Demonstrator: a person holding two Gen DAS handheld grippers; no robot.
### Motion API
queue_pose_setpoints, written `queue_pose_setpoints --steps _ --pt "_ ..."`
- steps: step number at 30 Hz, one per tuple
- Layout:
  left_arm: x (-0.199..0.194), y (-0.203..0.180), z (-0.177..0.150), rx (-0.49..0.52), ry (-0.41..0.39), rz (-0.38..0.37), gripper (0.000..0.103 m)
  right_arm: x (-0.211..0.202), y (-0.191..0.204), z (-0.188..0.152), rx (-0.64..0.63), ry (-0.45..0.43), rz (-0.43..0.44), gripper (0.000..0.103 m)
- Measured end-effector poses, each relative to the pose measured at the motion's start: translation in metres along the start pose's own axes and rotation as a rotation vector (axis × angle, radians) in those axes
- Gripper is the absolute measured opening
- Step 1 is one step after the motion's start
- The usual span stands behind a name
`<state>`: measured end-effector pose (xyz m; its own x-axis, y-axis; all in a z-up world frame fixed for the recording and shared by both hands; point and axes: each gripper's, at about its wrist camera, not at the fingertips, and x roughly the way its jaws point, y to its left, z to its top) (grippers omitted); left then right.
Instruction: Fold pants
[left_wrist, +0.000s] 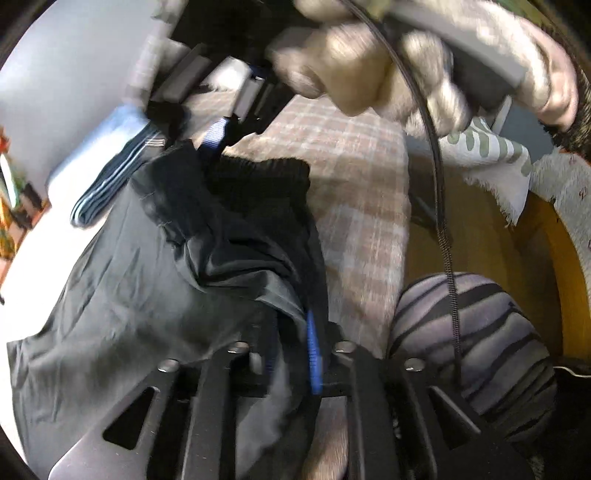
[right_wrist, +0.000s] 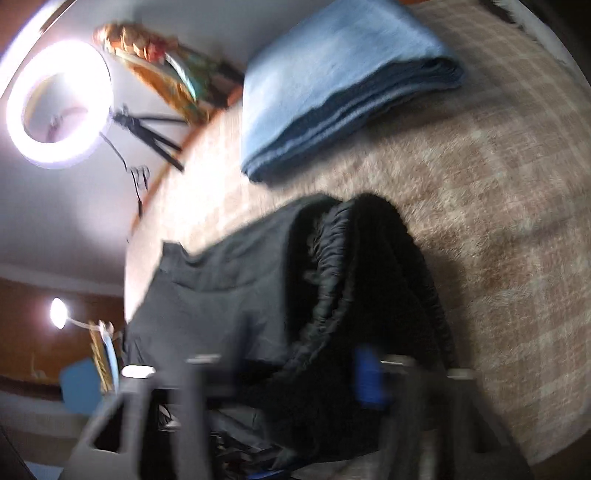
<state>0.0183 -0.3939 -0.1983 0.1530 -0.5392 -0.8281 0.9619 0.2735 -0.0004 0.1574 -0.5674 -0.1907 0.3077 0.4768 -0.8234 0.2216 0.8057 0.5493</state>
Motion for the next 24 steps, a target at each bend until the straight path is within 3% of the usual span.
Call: queue_pose_setpoints --steps 2,6,9,10,12,13,14,17,20,22,24 --pt "-0.016 0.01 -0.008 -0.049 -0.01 -0.023 0.02 -0.007 -0.002 -0.003 -0.058 -0.042 -0.028 0.011" --pt "-0.056 0.037 -0.029 -0.186 -0.052 -0.03 0.032 -0.018 -0.03 -0.007 -0.074 -0.088 -0.071 0.011" --pt "-0.087 0.065 -0.055 -0.301 -0.085 0.037 0.033 -0.018 -0.043 -0.007 -0.103 -0.079 -0.035 0.016" --pt "-0.099 0.076 -0.068 -0.348 -0.092 0.066 0.033 -0.02 -0.043 -0.006 -0.141 -0.088 -0.062 0.024" --pt "-0.115 0.095 -0.09 -0.423 -0.09 0.12 0.033 -0.026 -0.044 -0.002 -0.21 -0.112 -0.163 0.055" --pt "-0.125 0.107 -0.104 -0.478 -0.092 0.151 0.033 -0.029 -0.044 0.0 -0.22 -0.132 -0.174 0.081" --pt "-0.132 0.117 -0.115 -0.52 -0.096 0.169 0.033 -0.032 -0.045 0.003 -0.229 -0.169 -0.151 0.088" --pt "-0.156 0.145 -0.158 -0.702 -0.127 0.213 0.033 -0.027 -0.05 0.01 -0.215 -0.186 -0.035 0.087" --pt "-0.173 0.154 -0.188 -0.807 -0.15 0.27 0.033 -0.006 -0.049 0.014 -0.21 -0.157 -0.038 0.089" --pt "-0.183 0.154 -0.198 -0.843 -0.159 0.296 0.033 -0.002 -0.043 0.01 -0.249 -0.189 -0.037 0.089" --pt "-0.195 0.157 -0.209 -0.861 -0.164 0.332 0.033 -0.002 -0.04 0.007 -0.254 -0.195 -0.029 0.082"
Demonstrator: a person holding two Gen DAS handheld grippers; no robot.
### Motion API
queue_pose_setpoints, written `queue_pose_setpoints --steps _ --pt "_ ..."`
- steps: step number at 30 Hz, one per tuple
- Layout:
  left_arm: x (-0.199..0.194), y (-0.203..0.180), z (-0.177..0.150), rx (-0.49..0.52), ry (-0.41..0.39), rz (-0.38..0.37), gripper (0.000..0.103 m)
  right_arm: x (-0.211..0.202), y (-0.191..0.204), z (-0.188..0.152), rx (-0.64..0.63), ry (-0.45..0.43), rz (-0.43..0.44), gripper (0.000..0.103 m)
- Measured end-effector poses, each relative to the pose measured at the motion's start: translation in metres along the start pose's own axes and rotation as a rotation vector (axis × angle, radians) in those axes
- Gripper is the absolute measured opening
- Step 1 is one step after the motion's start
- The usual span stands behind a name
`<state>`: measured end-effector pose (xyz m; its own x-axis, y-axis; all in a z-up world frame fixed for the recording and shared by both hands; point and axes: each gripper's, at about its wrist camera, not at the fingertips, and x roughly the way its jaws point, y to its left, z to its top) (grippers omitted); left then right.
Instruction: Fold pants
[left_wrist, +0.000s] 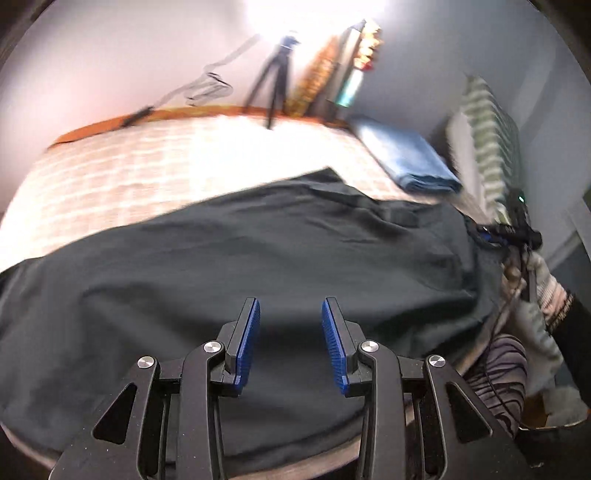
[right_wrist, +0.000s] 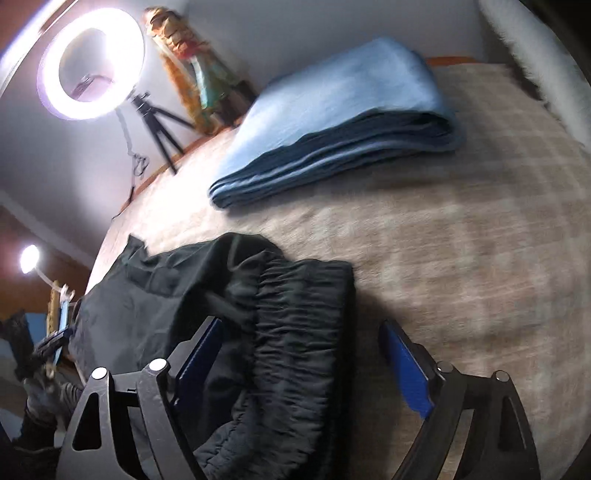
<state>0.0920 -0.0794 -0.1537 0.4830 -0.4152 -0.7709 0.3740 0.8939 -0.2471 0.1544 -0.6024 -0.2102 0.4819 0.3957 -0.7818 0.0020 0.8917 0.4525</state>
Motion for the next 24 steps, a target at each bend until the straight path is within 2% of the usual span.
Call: queue_pose_setpoints --steps 1,2,6,8,12,15,17,19,21,22,24 --pt "-0.005 0.005 -0.001 -0.009 -0.006 0.014 0.033 0.001 0.002 -0.002 0.004 0.009 0.005 0.063" --pt "-0.008 0.008 -0.001 -0.016 -0.011 0.02 0.033 0.001 0.005 -0.003 0.002 0.012 -0.005 0.05" --pt "-0.014 0.014 0.0 -0.014 -0.027 0.056 0.033 -0.02 0.02 -0.006 0.023 -0.044 -0.029 0.04" --pt "-0.013 0.015 0.001 -0.014 -0.029 0.065 0.033 -0.037 0.025 -0.004 0.053 -0.071 -0.038 0.017" --pt "-0.01 0.019 -0.001 -0.011 -0.019 0.059 0.033 -0.071 0.028 -0.001 0.072 -0.114 -0.082 0.015" --pt "-0.004 0.013 -0.009 0.021 0.017 0.033 0.033 -0.069 0.023 -0.002 0.042 -0.076 -0.184 0.015" --pt "0.002 0.0 -0.016 0.075 0.045 0.011 0.033 -0.055 0.015 -0.004 0.045 -0.014 -0.212 0.023" --pt "0.005 -0.012 -0.021 0.118 0.069 -0.003 0.033 -0.049 0.013 -0.005 0.028 0.006 -0.322 0.044" --pt "0.005 -0.023 -0.025 0.168 0.082 -0.017 0.033 -0.056 0.014 -0.005 0.017 -0.02 -0.346 0.047" --pt "0.004 -0.032 -0.029 0.206 0.094 -0.03 0.033 -0.063 0.019 -0.004 0.005 -0.036 -0.357 0.053" --pt "0.005 -0.044 -0.037 0.268 0.117 -0.045 0.033 -0.077 0.036 -0.005 -0.06 -0.068 -0.389 0.058"
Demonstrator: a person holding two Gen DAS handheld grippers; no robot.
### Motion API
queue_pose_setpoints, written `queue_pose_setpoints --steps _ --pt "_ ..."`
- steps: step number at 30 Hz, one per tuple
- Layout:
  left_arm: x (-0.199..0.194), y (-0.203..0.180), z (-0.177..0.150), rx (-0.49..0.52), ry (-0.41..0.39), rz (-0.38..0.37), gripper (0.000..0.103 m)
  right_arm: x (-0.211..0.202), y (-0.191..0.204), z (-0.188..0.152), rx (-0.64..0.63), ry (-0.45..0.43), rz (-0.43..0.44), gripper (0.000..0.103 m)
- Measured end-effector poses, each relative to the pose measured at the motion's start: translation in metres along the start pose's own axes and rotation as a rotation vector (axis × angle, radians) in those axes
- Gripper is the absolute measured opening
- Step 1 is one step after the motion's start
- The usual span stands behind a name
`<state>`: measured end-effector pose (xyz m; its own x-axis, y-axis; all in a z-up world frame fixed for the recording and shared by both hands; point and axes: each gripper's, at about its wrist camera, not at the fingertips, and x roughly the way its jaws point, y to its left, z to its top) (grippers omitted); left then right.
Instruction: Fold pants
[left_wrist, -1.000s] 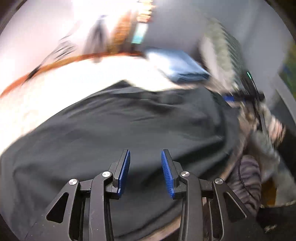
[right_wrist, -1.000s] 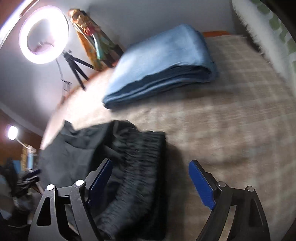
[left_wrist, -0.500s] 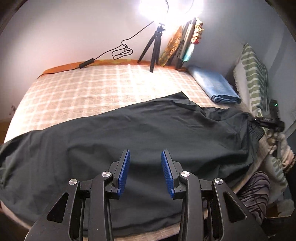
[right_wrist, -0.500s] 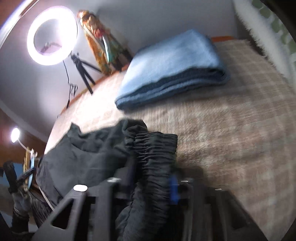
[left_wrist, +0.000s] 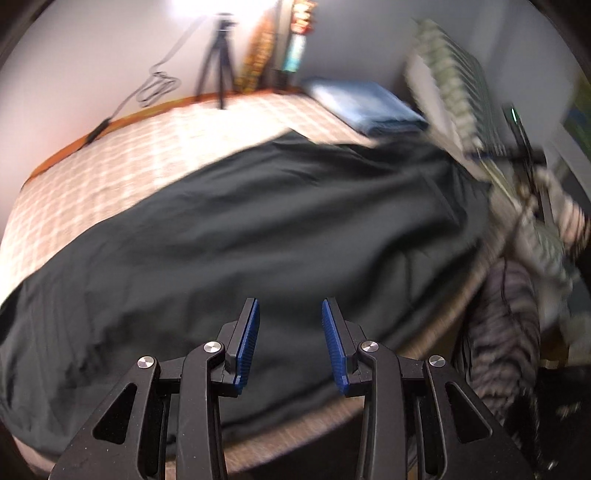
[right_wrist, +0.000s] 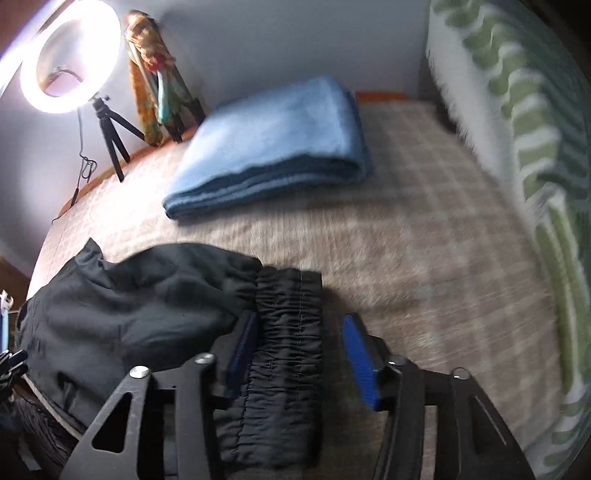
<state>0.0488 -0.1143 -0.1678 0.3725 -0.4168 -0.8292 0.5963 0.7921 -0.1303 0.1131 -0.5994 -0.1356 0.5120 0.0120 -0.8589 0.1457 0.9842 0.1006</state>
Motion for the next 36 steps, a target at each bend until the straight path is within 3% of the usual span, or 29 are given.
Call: queue_pose_setpoints --steps 6,11,16,18,22,27,30,33,34,36 --pt "0.017 -0.031 -0.015 0.144 0.075 -0.04 0.033 -0.041 0.083 -0.018 -0.265 -0.016 0.142 0.059" --pt "0.028 -0.039 -0.023 0.167 0.112 -0.076 0.033 -0.039 0.155 -0.056 -0.459 0.057 0.238 0.054" --pt "0.037 -0.044 -0.025 0.19 0.128 -0.059 0.033 -0.025 0.203 -0.088 -0.614 0.125 0.284 0.053" --pt "0.041 -0.044 -0.025 0.197 0.134 -0.038 0.028 -0.02 0.218 -0.097 -0.663 0.144 0.292 0.053" --pt "0.043 -0.043 -0.026 0.208 0.136 -0.052 0.009 -0.008 0.241 -0.112 -0.743 0.181 0.301 0.051" --pt "0.037 -0.037 -0.027 0.204 0.105 -0.053 0.004 0.005 0.263 -0.129 -0.858 0.207 0.269 0.044" --pt "0.033 -0.032 -0.025 0.181 0.091 -0.064 0.003 0.011 0.275 -0.135 -0.907 0.202 0.241 0.033" --pt "0.029 -0.032 -0.025 0.173 0.08 -0.082 0.003 0.016 0.283 -0.138 -0.931 0.205 0.215 0.016" --pt "0.028 -0.035 -0.025 0.178 0.078 -0.07 0.005 0.015 0.283 -0.138 -0.933 0.205 0.217 0.009" --pt "0.027 -0.038 -0.026 0.184 0.087 -0.06 0.018 0.008 0.283 -0.137 -0.933 0.194 0.224 0.004"
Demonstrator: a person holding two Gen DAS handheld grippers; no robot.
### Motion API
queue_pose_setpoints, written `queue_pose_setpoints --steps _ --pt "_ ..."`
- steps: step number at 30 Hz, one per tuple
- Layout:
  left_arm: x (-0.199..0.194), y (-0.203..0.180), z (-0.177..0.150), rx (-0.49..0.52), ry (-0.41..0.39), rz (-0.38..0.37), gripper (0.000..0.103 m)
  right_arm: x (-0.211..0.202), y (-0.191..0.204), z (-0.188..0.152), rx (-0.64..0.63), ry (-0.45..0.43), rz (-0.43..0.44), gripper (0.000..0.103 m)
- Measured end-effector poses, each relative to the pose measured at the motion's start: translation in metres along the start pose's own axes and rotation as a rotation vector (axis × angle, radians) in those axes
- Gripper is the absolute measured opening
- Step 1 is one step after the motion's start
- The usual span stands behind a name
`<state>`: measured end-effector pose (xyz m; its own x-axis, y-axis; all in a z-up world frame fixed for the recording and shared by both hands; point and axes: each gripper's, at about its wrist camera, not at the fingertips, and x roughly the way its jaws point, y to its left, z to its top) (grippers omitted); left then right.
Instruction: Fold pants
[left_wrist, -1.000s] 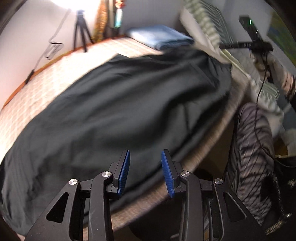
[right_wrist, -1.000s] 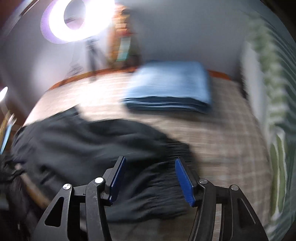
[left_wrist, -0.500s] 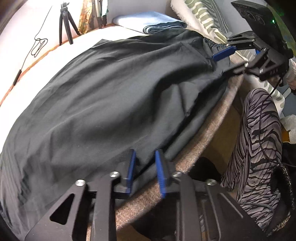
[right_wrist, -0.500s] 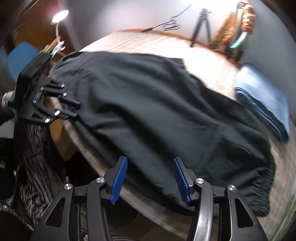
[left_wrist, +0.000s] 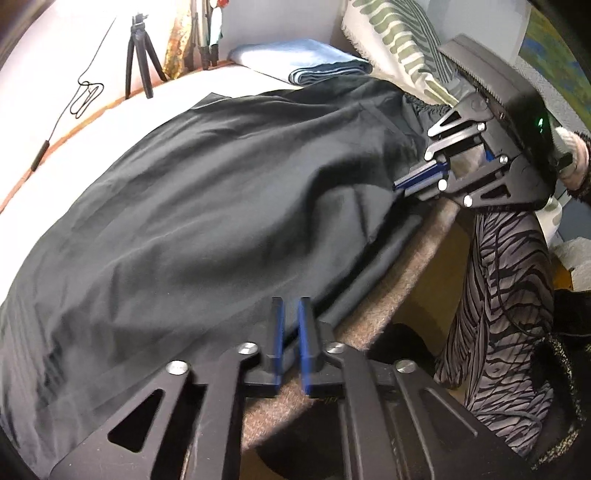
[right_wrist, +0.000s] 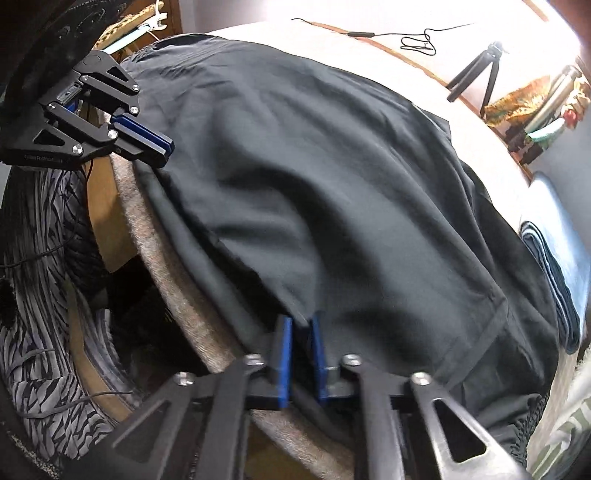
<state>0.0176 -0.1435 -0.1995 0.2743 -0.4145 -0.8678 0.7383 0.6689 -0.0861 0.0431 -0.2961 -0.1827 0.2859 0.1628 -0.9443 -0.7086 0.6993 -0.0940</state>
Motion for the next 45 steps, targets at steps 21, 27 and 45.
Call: queue_pose_setpoints --steps 21,27,45 --pt "-0.014 0.008 -0.007 -0.067 -0.054 0.021 0.024 -0.014 -0.005 -0.003 0.086 -0.002 0.12 0.011" --pt "-0.084 0.049 -0.014 -0.276 -0.226 0.031 0.037 -0.05 -0.018 0.007 0.184 -0.127 0.132 0.043" --pt "-0.28 0.275 -0.176 -0.961 -0.496 0.324 0.045 -0.07 0.014 0.084 0.218 -0.278 0.116 0.066"
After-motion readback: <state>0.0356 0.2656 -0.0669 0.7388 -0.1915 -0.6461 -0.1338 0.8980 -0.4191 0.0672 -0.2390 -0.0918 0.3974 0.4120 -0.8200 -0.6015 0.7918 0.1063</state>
